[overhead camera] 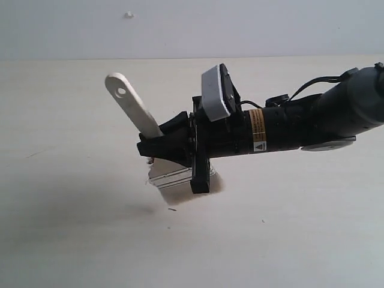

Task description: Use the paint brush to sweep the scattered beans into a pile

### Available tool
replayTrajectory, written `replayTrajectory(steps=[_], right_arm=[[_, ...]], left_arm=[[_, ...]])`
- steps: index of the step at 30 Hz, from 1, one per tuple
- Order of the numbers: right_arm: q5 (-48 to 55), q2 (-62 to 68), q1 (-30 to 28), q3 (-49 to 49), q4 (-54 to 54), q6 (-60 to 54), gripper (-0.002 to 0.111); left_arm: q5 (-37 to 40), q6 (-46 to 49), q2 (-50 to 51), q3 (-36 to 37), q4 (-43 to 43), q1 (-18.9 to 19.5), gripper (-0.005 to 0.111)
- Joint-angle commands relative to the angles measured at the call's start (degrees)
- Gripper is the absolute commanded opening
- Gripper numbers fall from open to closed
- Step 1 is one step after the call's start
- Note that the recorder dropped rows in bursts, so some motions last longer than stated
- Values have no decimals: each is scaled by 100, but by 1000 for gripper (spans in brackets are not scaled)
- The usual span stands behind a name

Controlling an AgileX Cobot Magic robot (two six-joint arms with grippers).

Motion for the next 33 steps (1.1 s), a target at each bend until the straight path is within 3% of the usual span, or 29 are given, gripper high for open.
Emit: replayTrajectory(steps=[1,33], right_arm=[[-138,383,-102,-260,22,55,0],[-138,2068,-163,-2652,-467,989,0]], left_arm=[[5,-39,-24,17,-1,4,0],[5,-39,-24,17,-1,4,0]])
